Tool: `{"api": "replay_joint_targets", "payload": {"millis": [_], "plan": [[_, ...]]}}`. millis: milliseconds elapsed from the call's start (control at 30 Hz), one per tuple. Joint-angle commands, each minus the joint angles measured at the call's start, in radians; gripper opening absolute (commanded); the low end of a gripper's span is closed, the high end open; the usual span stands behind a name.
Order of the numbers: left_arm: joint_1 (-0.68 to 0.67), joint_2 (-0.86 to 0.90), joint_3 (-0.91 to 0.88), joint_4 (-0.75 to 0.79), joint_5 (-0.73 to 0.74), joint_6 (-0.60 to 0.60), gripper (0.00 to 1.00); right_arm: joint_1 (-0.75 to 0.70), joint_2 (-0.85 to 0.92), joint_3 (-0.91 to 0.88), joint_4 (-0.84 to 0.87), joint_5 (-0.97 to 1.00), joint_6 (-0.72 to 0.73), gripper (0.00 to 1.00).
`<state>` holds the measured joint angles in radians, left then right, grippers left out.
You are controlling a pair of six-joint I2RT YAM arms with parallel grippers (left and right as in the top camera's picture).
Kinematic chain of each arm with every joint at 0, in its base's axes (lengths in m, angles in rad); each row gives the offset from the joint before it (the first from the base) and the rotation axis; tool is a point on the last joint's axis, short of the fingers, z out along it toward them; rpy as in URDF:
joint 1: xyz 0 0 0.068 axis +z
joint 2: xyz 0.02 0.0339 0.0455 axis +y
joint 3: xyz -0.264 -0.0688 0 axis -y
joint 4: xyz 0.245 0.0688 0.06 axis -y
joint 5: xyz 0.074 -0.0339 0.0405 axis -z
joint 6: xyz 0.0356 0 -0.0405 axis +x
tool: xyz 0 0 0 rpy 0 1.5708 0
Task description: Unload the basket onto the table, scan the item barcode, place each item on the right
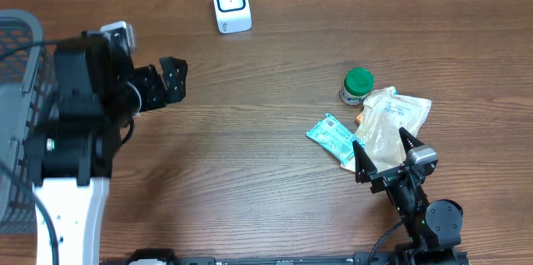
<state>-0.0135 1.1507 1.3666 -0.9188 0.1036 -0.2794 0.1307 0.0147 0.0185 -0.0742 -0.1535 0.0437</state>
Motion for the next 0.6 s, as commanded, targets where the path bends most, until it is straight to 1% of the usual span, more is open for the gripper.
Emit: {"api": "replay_joint_targets", "payload": {"millis": [0, 100, 233, 300, 333, 433, 567], "plan": [[-0.003, -0.119, -0.151, 0.123, -0.029, 0.019, 1.00, -0.005, -0.012, -0.010, 0.006, -0.005, -0.008, 1.00], [-0.011, -0.242, -0.357, 0.365, -0.020, 0.063, 1.00, -0.005, -0.012, -0.010, 0.006, -0.005, -0.008, 1.00], [-0.048, -0.418, -0.640, 0.686, -0.021, 0.184, 1.00, -0.005, -0.012, -0.010, 0.006, -0.005, -0.008, 1.00], [-0.053, -0.579, -0.882, 0.920, -0.027, 0.229, 0.99, -0.005, -0.012, -0.010, 0.006, -0.005, -0.008, 1.00], [-0.053, -0.624, -0.947, 0.978, -0.027, 0.248, 1.00, -0.005, -0.012, -0.010, 0.006, -0.005, -0.008, 1.00], [-0.052, -0.737, -1.089, 1.074, -0.030, 0.318, 1.00, -0.005, -0.012, -0.010, 0.006, -0.005, -0.008, 1.00], [-0.052, -0.876, -1.217, 1.073, -0.030, 0.428, 0.99, -0.005, -0.012, -0.010, 0.006, -0.005, -0.008, 1.00]]}}
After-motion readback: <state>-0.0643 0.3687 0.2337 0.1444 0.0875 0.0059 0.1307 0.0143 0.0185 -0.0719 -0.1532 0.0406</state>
